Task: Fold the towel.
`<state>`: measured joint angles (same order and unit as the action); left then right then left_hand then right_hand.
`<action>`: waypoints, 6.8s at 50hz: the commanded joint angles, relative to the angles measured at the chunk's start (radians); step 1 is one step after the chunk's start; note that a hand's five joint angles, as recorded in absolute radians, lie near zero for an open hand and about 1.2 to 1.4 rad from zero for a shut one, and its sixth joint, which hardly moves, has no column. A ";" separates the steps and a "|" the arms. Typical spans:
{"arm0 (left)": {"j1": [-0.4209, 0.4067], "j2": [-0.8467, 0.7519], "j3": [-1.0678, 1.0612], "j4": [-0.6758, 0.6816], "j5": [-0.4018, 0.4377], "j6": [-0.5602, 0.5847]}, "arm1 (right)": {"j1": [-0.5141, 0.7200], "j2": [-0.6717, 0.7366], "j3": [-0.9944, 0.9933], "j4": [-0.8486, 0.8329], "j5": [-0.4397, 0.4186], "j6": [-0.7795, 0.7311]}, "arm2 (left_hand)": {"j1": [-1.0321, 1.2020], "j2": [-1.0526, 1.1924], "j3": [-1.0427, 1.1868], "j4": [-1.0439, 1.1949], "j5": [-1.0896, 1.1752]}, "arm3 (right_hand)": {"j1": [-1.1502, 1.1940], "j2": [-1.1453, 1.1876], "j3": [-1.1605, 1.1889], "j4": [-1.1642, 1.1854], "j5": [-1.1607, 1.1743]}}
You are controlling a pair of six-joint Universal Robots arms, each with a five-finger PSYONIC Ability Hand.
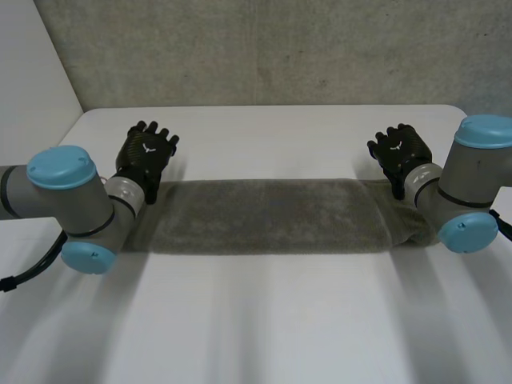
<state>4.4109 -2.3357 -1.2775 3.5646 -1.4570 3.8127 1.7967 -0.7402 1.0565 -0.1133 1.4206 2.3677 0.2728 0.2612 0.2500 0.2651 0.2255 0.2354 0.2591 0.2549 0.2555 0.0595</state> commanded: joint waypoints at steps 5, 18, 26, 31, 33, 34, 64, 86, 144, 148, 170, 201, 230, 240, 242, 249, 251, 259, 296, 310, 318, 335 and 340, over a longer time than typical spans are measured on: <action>0.022 0.163 -0.182 -0.012 0.006 -0.056 | -0.019 -0.263 0.225 -0.005 -0.104 0.214 | -0.071 -0.059 -0.048 -0.063 -0.198 | -0.061 -0.085 -0.080 -0.081 -0.060; 0.028 0.435 -0.517 -0.012 0.161 -0.235 | -0.083 -0.386 0.410 0.242 -0.144 0.235 | -0.071 -0.059 -0.048 -0.063 -0.198 | -0.061 -0.085 -0.080 -0.081 -0.060; 0.027 0.458 -0.556 -0.009 0.161 -0.235 | -0.123 -0.317 0.419 0.178 -0.143 0.231 | -0.074 -0.062 -0.051 -0.066 -0.201 | 0.014 -0.010 -0.005 -0.006 0.015; 0.028 0.455 -0.554 -0.003 0.161 -0.235 | -0.145 -0.246 0.398 0.146 -0.143 0.231 | -0.071 -0.059 -0.048 -0.063 -0.198 | 0.067 0.043 0.047 0.047 0.068; 0.030 0.452 -0.551 -0.001 0.161 -0.235 | -0.149 -0.196 0.370 0.146 -0.140 0.231 | -0.074 -0.062 -0.051 -0.066 -0.201 | 0.230 0.207 0.211 0.210 0.232; 0.030 0.452 -0.551 -0.001 0.161 -0.235 | -0.149 -0.196 0.370 0.146 -0.140 0.231 | -0.074 -0.062 -0.051 -0.066 -0.201 | 0.231 0.208 0.212 0.211 0.233; 0.065 0.501 -0.537 -0.003 0.150 -0.237 | -0.119 -0.343 0.263 0.027 0.178 -0.361 | -0.077 -0.065 -0.054 -0.069 -0.204 | 1.161 1.137 1.141 1.141 1.162; 0.067 0.464 -0.505 0.000 0.147 -0.260 | 0.516 -0.101 0.267 -0.241 -0.047 -0.246 | -0.080 -0.068 -0.057 -0.072 -0.207 | 1.161 1.137 1.141 1.141 1.162; -0.450 -0.030 0.030 -0.003 -0.130 -0.269 | 0.081 -0.389 0.708 -0.081 -0.109 0.308 | -0.015 -0.004 0.008 -0.008 -0.142 | 0.099 0.075 0.080 0.079 0.100; -0.430 -0.039 0.035 -0.003 -0.175 -0.268 | 0.081 -0.372 0.708 -0.091 -0.086 0.286 | -0.009 0.002 0.013 -0.002 -0.137 | 0.146 0.122 0.126 0.126 0.147; -0.386 -0.022 -0.029 0.029 -0.424 -0.228 | 0.090 -0.344 0.704 -0.186 0.043 0.196 | 0.005 0.017 0.028 0.013 -0.122 | 1.062 1.038 1.042 1.042 1.063; -0.304 0.302 -0.241 0.077 -0.414 -0.196 | 0.331 -0.455 0.514 -0.269 0.112 -0.280 | -0.068 -0.056 -0.045 -0.060 -0.195 | 1.161 1.137 1.141 1.141 1.162; -0.186 0.348 -0.269 -0.001 -0.256 -0.441 | 0.293 -0.447 0.491 -0.157 0.049 0.282 | -0.071 -0.059 -0.048 -0.063 -0.198 | 0.167 0.143 0.147 0.147 0.168; -0.209 0.348 -0.316 -0.001 -0.232 -0.443 | 0.046 -0.501 0.709 -0.131 -0.026 0.433 | -0.083 -0.071 -0.060 -0.075 -0.210 | 0.164 0.140 0.144 0.144 0.165; -0.219 0.346 -0.322 -0.003 -0.191 -0.443 | 0.020 -0.502 0.733 -0.131 -0.038 0.418 | -0.083 -0.071 -0.060 -0.075 -0.210 | 0.164 0.140 0.144 0.144 0.165; -0.223 0.348 -0.324 -0.007 -0.166 -0.453 | -0.065 -0.493 0.798 -0.132 -0.092 0.350 | -0.083 -0.071 -0.060 -0.075 -0.210 | 0.214 0.190 0.194 0.194 0.215; -0.223 0.348 -0.322 -0.009 -0.166 -0.458 | -0.074 -0.486 0.800 -0.135 -0.095 0.340 | -0.083 -0.071 -0.060 -0.075 -0.210 | 0.220 0.196 0.200 0.199 0.221; -0.229 0.348 -0.324 -0.010 -0.168 -0.467 | -0.073 -0.443 0.795 -0.154 -0.074 0.309 | -0.080 -0.068 -0.057 -0.072 -0.207 | 0.217 0.193 0.197 0.196 0.218; -0.160 0.453 -0.307 -0.007 -0.175 -0.466 | 0.421 -0.401 0.586 -0.342 -0.058 -0.191 | -0.083 -0.071 -0.060 -0.075 -0.210 | 1.161 1.137 1.141 1.141 1.162; -0.146 0.461 -0.319 -0.007 -0.174 -0.485 | 0.576 -0.136 0.390 -0.174 -0.134 -0.262 | -0.083 -0.071 -0.060 -0.075 -0.210 | 1.078 1.054 1.058 1.057 1.079; -0.154 0.453 -0.298 -0.006 -0.174 -0.486 | 0.469 -0.398 0.480 -0.183 -0.140 0.155 | -0.083 -0.071 -0.060 -0.075 -0.210 | -0.059 -0.083 -0.079 -0.079 -0.058; -0.254 0.346 -0.230 -0.012 -0.172 -0.616 | 0.224 -0.559 0.588 -0.144 -0.124 0.591 | -0.074 -0.062 -0.051 -0.066 -0.201 | -0.061 -0.085 -0.080 -0.081 -0.060; -0.330 0.224 -0.180 -0.065 -0.175 -0.634 | 0.182 -0.458 0.516 -0.100 -0.124 0.610 | -0.074 -0.062 -0.051 -0.066 -0.201 | -0.061 -0.085 -0.080 -0.081 -0.060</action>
<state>4.1582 -1.9869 -1.5078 3.5491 -1.6295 3.2069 2.0291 -1.3009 1.6435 -0.2620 1.2948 2.9645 0.2744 0.2657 0.2542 0.2669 0.2315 0.2323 0.2566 0.2537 0.2546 0.0591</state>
